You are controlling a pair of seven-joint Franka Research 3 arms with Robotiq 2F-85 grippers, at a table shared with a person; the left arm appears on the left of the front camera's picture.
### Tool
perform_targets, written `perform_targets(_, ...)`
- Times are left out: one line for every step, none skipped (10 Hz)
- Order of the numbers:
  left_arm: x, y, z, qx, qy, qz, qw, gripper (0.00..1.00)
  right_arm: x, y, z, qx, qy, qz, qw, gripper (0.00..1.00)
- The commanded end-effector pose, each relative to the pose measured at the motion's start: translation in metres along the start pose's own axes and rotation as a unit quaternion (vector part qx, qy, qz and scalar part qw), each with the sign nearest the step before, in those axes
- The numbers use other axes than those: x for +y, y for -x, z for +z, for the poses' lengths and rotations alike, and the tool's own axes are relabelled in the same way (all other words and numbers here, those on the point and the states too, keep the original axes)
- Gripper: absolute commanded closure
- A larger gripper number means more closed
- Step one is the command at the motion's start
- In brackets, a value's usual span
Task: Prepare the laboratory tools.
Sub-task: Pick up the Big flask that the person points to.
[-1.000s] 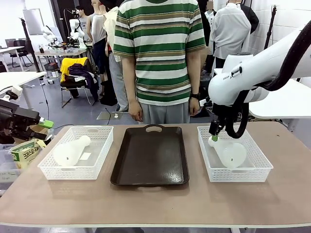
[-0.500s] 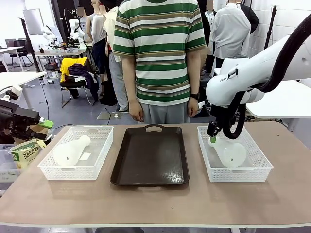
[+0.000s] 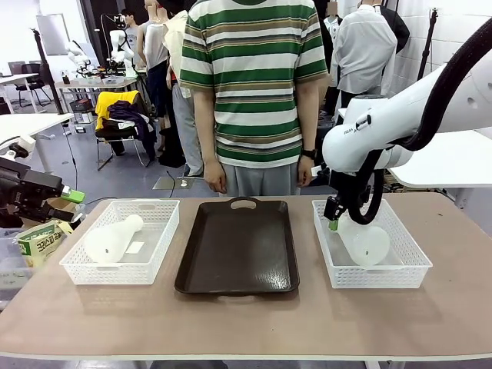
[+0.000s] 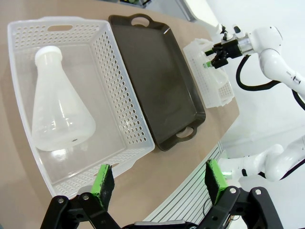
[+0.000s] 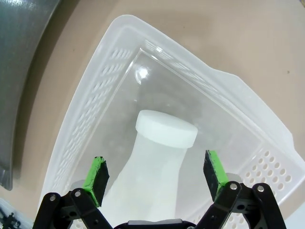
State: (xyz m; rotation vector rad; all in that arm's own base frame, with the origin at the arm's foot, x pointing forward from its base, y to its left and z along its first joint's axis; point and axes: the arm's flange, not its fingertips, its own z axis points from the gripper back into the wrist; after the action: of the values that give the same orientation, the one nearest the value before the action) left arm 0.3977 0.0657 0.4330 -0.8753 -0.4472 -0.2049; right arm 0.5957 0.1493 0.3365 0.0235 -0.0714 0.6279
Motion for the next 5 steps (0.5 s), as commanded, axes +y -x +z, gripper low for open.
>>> perform_targets(0.0008,-0.0007,0.0004,-0.006,0.008,-0.003,1.000,0.00,-0.0010,-0.0105,-0.0070,0.005,0.022,-0.011,1.000,0.00)
perform_targets(0.0008,-0.0007,0.0004,-0.006,0.008,-0.003,1.000,0.00,-0.0015,-0.0111,-0.0092,0.006,0.026,-0.011,1.000,0.00)
perform_targets(0.0008,-0.0007,0.0004,-0.006,0.008,-0.003,1.000,0.00,-0.0021,-0.0115,-0.0108,0.005,0.028,-0.012,1.000,0.00)
perform_targets(0.0008,-0.0007,0.0004,-0.006,0.008,-0.003,1.000,0.00,-0.0031,-0.0122,-0.0122,0.007,0.026,-0.015,1.000,0.00)
perform_targets(0.0008,-0.0007,0.0004,-0.006,0.008,-0.003,1.000,0.00,-0.0036,-0.0127,-0.0136,0.011,0.026,-0.019,0.999,0.00)
